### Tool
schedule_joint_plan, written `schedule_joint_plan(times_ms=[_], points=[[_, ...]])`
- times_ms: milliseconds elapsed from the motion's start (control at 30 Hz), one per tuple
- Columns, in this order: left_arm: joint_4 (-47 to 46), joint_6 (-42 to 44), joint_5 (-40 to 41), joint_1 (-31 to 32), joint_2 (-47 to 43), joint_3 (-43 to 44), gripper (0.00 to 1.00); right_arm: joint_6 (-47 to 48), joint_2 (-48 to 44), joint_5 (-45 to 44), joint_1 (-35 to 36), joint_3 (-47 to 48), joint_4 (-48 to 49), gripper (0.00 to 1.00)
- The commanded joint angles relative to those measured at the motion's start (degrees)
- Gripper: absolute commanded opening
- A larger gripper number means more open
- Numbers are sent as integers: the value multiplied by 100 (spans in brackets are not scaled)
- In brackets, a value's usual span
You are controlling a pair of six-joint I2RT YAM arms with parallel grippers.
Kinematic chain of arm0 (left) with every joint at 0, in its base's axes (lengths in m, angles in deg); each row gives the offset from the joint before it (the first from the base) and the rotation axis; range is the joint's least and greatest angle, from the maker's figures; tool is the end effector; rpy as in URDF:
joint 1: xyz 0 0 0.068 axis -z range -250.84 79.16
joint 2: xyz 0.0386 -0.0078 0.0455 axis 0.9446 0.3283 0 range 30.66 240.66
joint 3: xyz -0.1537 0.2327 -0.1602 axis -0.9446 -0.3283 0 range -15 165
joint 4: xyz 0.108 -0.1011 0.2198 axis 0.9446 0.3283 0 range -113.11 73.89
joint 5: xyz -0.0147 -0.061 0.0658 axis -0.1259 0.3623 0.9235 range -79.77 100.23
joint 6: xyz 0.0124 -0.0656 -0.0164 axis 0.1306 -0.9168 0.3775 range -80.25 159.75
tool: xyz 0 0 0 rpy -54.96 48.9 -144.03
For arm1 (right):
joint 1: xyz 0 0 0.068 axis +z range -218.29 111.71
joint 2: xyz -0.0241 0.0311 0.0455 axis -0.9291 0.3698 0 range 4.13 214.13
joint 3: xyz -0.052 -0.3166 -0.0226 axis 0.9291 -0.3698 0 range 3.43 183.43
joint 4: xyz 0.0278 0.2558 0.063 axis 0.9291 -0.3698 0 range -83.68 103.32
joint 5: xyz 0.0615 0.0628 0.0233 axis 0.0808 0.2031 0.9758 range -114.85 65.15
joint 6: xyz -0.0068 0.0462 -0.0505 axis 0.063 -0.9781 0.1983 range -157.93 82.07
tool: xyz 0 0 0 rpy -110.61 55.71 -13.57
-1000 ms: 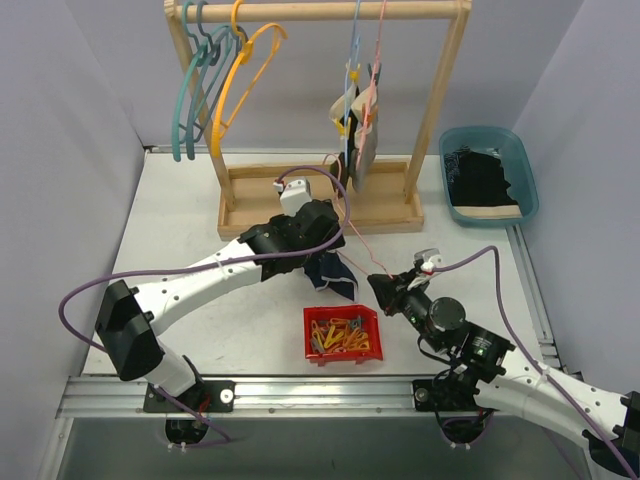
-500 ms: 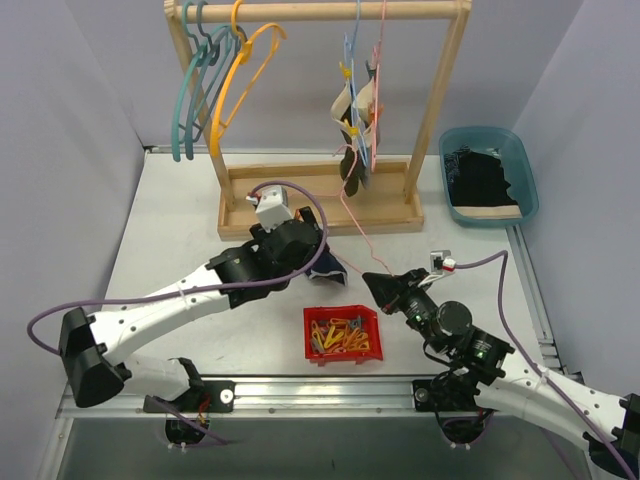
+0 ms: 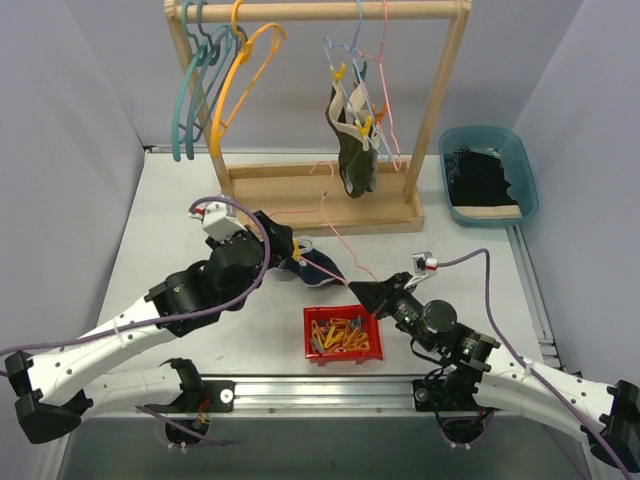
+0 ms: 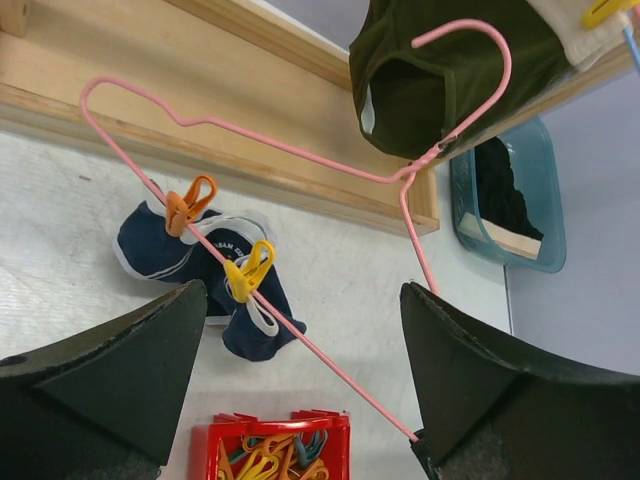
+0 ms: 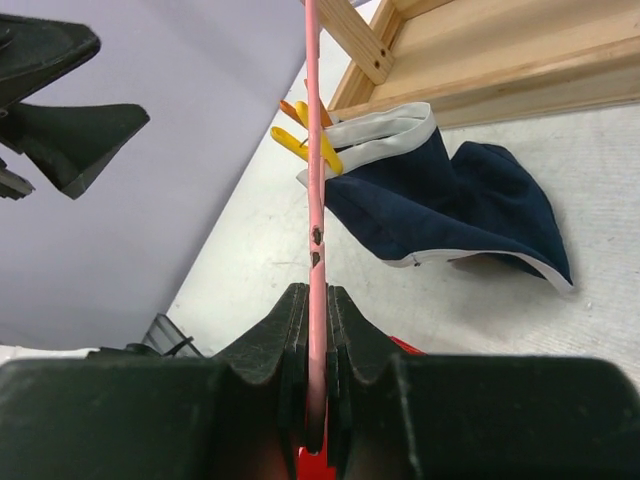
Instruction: Remove the underwear clipped to the hanger
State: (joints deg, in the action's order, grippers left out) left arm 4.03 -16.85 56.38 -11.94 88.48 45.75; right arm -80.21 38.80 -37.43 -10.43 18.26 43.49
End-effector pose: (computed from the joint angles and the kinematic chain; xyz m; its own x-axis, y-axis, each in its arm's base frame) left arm 0.1380 -0.1511 0.4059 -0.3281 -0.5757 -0.7489 -0.0375 0.8001 -0.5987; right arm 0.0859 0.1139 0.2873 -0.4088 0.5837 -0.7016 -0.5914 0.4161 0.6908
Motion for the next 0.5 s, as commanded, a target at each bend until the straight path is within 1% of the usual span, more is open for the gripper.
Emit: schedule_joint_plan(times_ms=[0,33,133,367,467], points=[[221,-9,342,34,-420,-46,88,-508,-206,-183,58,-198,481,0],[257,-9,359,34,-473,-55,88,-892,-433,-253,67,-304,455,0],[327,26,360,35,-614,-81,88,-1509,-986,-552,76,-682,367,0],[231,70,-35,34,-492,-90,91,-2300,-1806,-930,155,-1131,121,0],[-58,79,-273,34,-334,-169,93,-2634,-2008,-1053,163,-1281,94,0]])
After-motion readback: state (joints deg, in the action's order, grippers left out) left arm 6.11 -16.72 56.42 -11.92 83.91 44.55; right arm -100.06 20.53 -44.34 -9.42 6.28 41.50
